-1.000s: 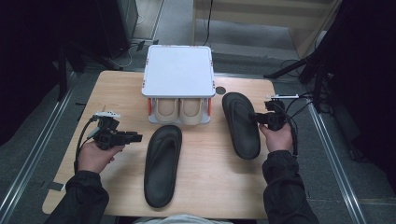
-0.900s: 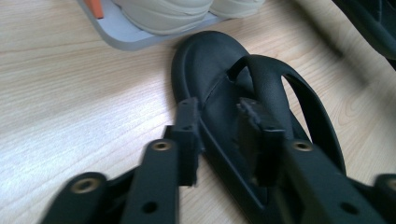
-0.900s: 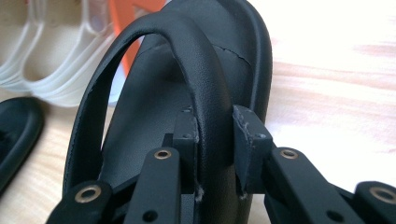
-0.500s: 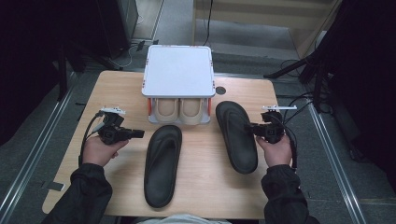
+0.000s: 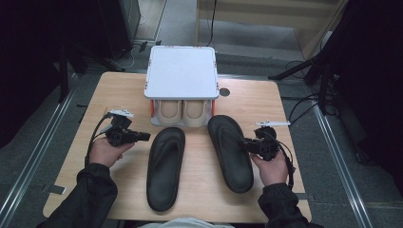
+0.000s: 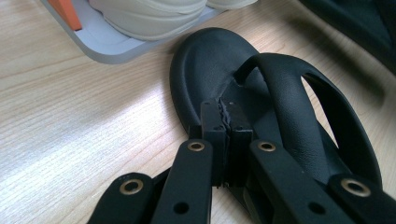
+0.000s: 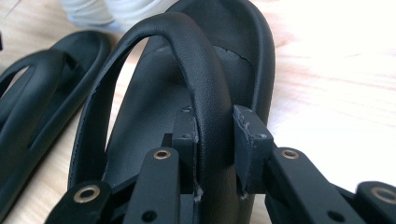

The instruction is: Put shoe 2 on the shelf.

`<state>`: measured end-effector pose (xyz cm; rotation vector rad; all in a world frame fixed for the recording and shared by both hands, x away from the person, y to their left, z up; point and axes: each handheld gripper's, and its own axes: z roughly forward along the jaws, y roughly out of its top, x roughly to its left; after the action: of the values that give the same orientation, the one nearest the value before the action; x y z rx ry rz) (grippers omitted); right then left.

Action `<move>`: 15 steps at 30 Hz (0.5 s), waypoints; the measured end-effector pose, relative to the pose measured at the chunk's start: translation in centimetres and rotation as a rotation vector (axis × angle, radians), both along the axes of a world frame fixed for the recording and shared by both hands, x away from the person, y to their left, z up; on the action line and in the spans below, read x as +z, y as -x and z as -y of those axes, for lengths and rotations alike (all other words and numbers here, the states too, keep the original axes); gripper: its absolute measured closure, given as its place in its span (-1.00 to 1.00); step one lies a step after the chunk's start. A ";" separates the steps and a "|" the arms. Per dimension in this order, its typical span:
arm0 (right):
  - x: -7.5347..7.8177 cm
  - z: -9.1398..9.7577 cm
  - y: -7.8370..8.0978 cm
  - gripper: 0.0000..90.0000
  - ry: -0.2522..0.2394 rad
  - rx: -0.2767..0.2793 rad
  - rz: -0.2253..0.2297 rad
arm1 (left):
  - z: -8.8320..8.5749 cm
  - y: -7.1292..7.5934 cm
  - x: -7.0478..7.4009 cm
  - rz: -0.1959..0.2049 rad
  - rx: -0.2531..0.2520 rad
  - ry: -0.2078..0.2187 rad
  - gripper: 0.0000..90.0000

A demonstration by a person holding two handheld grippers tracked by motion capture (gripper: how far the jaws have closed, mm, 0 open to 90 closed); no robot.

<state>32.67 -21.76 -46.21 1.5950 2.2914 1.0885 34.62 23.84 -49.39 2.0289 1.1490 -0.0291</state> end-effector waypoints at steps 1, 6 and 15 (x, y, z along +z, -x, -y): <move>-0.2 -0.2 0.2 0.62 0.002 0.006 0.001 | 0.0 -0.1 -0.1 -0.006 -0.005 0.002 1.00; -1.0 -1.3 1.2 0.62 -0.004 0.031 -0.014 | -0.1 -0.3 -0.5 -0.006 -0.007 0.018 1.00; -2.5 -3.6 1.6 0.62 0.007 0.089 -0.045 | 0.5 -0.7 -1.5 -0.041 -0.017 -0.036 1.00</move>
<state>31.09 -18.19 -48.68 1.5441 2.4134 1.0728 35.30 23.32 -50.86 2.0788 1.1659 -0.0591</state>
